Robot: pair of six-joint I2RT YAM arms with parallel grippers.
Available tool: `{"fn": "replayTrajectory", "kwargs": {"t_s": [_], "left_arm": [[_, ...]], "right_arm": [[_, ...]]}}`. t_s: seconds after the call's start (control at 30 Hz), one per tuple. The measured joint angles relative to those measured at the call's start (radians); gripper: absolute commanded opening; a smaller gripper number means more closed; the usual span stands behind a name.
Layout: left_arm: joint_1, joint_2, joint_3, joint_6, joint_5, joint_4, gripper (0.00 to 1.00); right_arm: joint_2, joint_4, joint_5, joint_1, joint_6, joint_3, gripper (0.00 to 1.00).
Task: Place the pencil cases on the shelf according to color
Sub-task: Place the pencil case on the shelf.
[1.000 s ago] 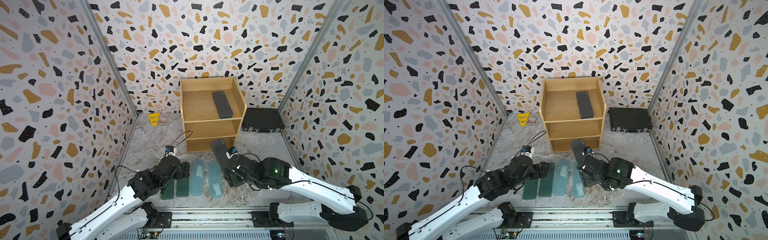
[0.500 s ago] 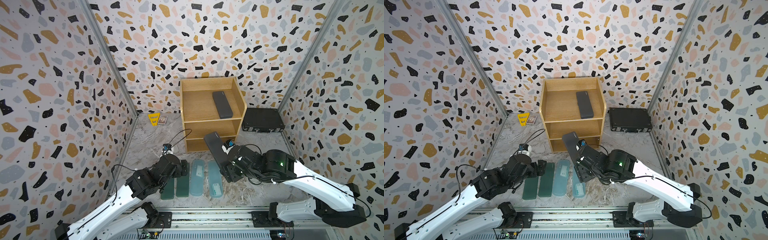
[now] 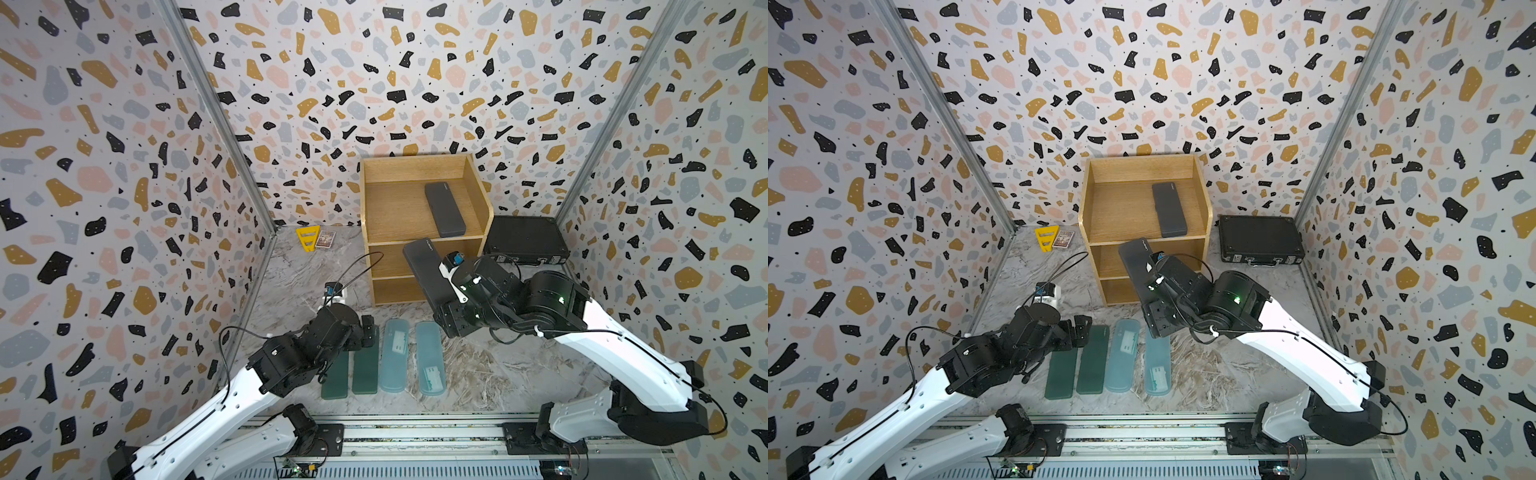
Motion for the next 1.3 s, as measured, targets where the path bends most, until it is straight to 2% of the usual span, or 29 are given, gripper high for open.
{"fn": "replayTrajectory", "kwargs": {"t_s": [0.2, 0.4, 0.47, 0.7, 0.77, 1.0, 1.3], "left_arm": [[0.005, 0.024, 0.02, 0.031, 0.015, 0.01, 1.0], [0.046, 0.104, 0.134, 0.095, 0.052, 0.029, 1.0], [0.085, 0.119, 0.157, 0.113, 0.074, 0.041, 1.0], [0.307, 0.152, 0.173, 0.171, 0.214, 0.073, 1.0], [0.336, 0.171, 0.179, 0.179, 0.24, 0.079, 1.0], [0.357, 0.206, 0.164, 0.198, 0.307, 0.114, 1.0], [0.366, 0.208, 0.117, 0.199, 0.336, 0.139, 1.0]], "right_arm": [[0.1, -0.006, -0.005, -0.058, -0.033, 0.111, 0.25], [0.239, -0.006, -0.012, -0.123, -0.058, 0.268, 0.25], [0.285, -0.008, -0.021, -0.143, -0.063, 0.326, 0.25], [0.427, -0.004, -0.072, -0.21, -0.072, 0.511, 0.24], [0.452, 0.002, -0.091, -0.228, -0.072, 0.537, 0.24], [0.494, 0.04, -0.117, -0.274, -0.064, 0.55, 0.23], [0.526, 0.125, -0.111, -0.296, -0.064, 0.554, 0.25]]}}
